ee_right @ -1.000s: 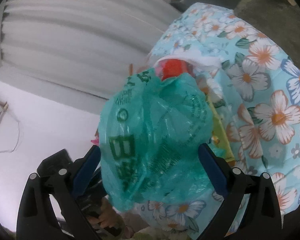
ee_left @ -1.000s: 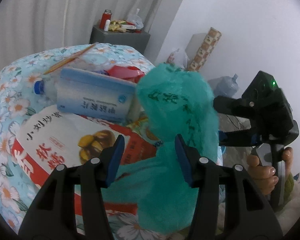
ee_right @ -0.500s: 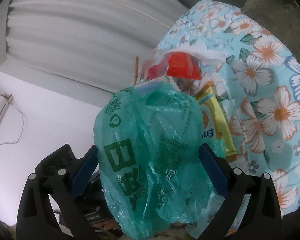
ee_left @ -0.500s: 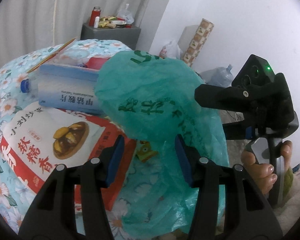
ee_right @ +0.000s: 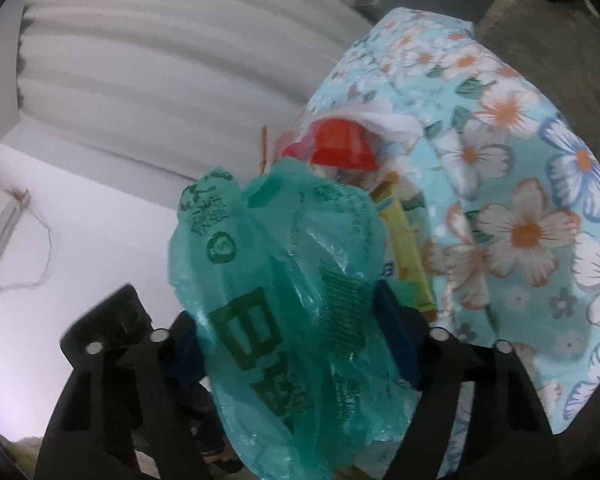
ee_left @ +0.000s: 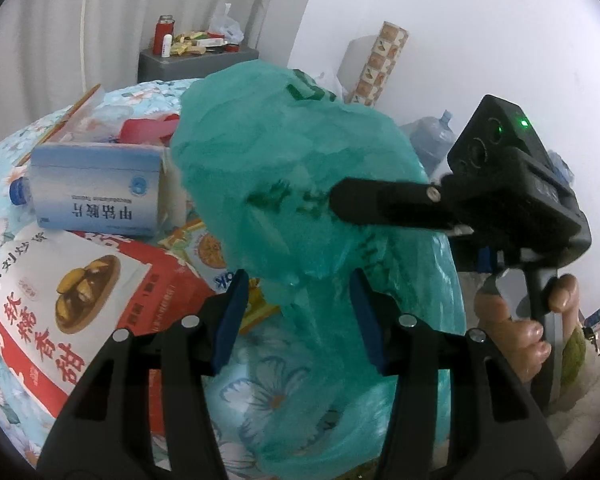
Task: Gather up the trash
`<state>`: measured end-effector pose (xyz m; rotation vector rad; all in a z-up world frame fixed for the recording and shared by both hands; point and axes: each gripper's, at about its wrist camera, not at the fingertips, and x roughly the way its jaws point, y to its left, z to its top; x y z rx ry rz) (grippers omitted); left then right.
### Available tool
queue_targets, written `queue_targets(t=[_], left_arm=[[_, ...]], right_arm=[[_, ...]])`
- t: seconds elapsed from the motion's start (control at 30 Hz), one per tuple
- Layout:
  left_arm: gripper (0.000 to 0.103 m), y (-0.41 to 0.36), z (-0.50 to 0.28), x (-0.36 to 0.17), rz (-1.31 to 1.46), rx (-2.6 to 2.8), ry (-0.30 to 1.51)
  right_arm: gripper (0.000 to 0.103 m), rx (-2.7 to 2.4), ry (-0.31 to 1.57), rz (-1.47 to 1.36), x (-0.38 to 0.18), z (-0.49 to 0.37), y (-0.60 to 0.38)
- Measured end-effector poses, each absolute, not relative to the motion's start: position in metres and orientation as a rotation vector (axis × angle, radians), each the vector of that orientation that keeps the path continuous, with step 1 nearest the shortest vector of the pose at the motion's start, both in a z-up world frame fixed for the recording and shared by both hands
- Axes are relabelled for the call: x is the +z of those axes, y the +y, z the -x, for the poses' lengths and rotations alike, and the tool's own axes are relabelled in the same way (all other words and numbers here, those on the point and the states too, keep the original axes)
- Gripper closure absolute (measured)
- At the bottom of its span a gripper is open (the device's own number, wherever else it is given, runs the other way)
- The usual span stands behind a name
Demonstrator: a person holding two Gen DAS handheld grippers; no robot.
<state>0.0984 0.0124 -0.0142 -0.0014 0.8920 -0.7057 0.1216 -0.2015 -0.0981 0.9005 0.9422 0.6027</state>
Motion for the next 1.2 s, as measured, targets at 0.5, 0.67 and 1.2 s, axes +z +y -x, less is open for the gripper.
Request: queue_targets(t=[0.5, 0.67, 1.2], left_arm=[[0.054, 0.001, -0.082, -0.037, -0.134, -0.622, 0.904], [0.057, -0.020, -0.077, -0.049, -0.333, -0.567, 0.852], [0.085, -0.073, -0.058, -0.089, -0.860, -0.440, 0.692]], right_arm=[[0.064, 0.466, 0.910, -0.973, -0.108, -0.114, -0.282], [0.064, 0.396, 0.931, -0.996, -0.115, -0.110, -0.307], [0.064, 0.380, 0.931, -1.043, -0.123, -0.108, -0.320]])
